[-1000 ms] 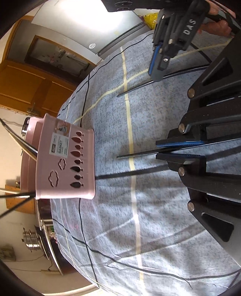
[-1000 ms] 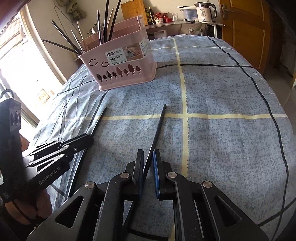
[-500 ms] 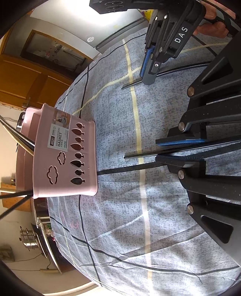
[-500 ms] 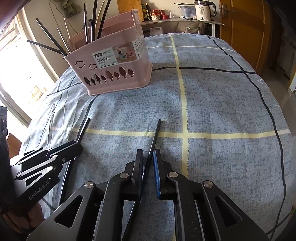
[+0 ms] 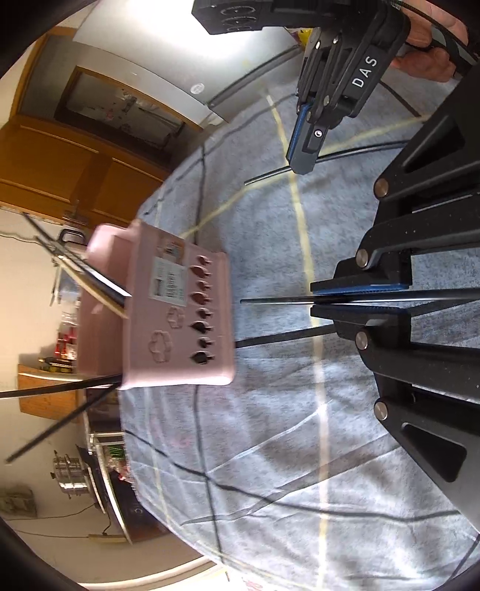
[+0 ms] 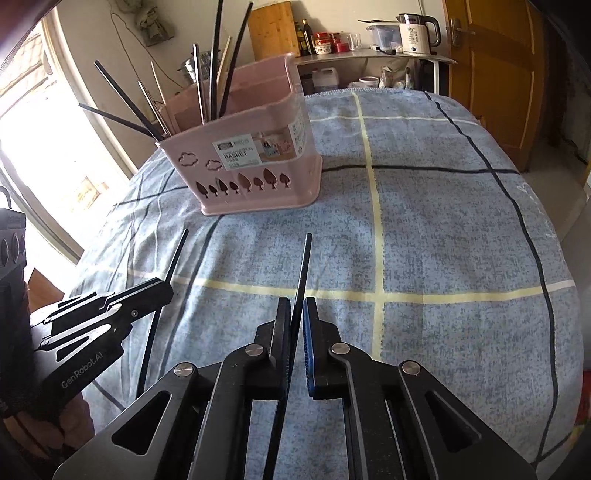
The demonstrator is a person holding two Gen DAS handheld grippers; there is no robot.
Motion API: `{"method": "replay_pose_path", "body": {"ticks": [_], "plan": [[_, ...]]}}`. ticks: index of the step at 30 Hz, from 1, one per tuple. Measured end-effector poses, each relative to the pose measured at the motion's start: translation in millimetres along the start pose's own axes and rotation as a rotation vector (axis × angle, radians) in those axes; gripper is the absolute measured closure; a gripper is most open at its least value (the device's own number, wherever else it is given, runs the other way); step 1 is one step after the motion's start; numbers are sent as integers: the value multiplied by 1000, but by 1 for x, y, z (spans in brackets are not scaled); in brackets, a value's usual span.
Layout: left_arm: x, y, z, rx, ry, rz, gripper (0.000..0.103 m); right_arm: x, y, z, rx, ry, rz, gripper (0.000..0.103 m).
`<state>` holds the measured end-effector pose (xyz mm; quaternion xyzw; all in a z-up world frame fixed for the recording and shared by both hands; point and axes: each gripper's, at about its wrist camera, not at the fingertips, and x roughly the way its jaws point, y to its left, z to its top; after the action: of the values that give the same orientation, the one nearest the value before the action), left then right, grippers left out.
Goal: Organize utensils
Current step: 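Close the left tool on a black chopstick while the right tool grasps another black chopstick, then lift the black chopstick over the pink basket with the left tool while the right tool carries its own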
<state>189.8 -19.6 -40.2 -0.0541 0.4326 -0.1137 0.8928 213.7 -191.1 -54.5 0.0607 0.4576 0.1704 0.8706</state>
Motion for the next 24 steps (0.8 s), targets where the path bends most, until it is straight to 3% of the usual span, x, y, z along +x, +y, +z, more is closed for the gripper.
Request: {"method": "replay_pose_path", "body": {"ticks": [8,16,20,24], "plan": [[-57,3,43,10,-148,-32,98,-51,13,34,-17,-145,49,98],[-86,8,67,14,-221,-38,98,-91,22,60,-42,-277,52,98],[-96,9,70,11,-245,-43,98,-101,19,64,-35,-312,57,98],[-95,14,64,-9,-239,-45,98,-96,17,57,-26,-295,57,98]]}}
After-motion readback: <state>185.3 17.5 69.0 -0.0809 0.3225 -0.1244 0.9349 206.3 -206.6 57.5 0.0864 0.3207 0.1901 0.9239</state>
